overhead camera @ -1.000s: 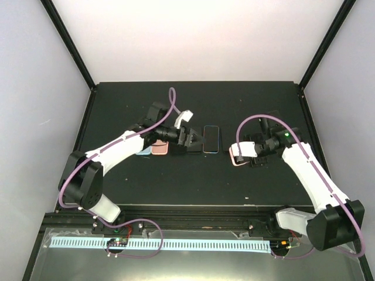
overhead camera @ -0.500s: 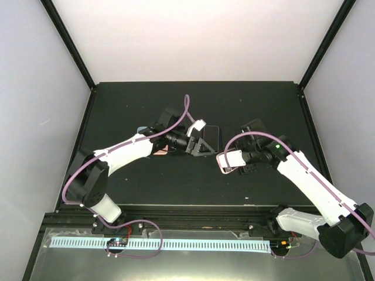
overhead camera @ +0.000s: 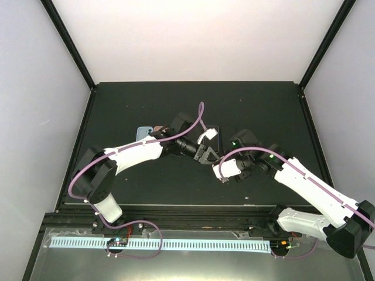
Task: Take the phone out of the phone case
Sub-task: Pick up the phone at the center of the board, then remove the phone case from the phone.
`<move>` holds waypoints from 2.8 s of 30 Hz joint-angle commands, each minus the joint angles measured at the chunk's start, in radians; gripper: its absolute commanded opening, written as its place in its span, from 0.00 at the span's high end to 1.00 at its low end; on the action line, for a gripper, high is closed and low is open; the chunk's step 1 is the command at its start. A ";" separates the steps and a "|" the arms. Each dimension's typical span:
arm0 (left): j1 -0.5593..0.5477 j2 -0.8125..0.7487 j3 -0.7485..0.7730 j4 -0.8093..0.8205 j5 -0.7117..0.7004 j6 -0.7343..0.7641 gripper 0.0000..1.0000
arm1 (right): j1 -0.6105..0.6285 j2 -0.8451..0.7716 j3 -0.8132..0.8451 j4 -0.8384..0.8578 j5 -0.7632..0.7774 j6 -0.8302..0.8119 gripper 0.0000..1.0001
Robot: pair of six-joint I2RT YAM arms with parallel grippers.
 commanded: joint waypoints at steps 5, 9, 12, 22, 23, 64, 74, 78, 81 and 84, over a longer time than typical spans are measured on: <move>-0.032 0.023 0.053 -0.024 -0.006 0.044 0.57 | 0.042 -0.027 0.012 0.056 0.085 0.028 0.59; -0.035 0.025 0.053 -0.021 -0.006 0.038 0.65 | 0.051 -0.030 0.011 0.060 0.101 0.038 0.59; -0.035 0.021 0.044 -0.014 -0.009 0.032 0.73 | 0.052 -0.033 0.008 0.065 0.117 0.042 0.58; -0.029 -0.002 0.060 -0.001 0.001 0.032 0.98 | 0.052 -0.051 0.010 0.105 0.190 0.077 0.42; -0.023 -0.004 0.071 -0.010 0.005 0.038 0.98 | 0.053 -0.055 0.016 0.108 0.195 0.087 0.35; 0.399 -0.348 0.103 0.485 -0.049 -0.272 0.98 | -0.363 0.204 0.665 0.349 -0.726 1.137 0.05; 0.397 -0.374 0.042 0.758 -0.048 -0.392 0.98 | -0.460 0.234 0.445 1.058 -1.054 1.914 0.16; 0.388 -0.374 0.027 0.789 -0.046 -0.404 0.98 | -0.460 0.233 0.355 1.303 -1.055 2.161 0.17; 0.378 -0.374 0.018 0.780 -0.057 -0.402 0.98 | -0.450 0.234 0.327 1.362 -1.051 2.207 0.19; 0.370 -0.374 0.009 0.757 -0.071 -0.387 0.98 | -0.427 0.241 0.303 1.386 -1.042 2.239 0.25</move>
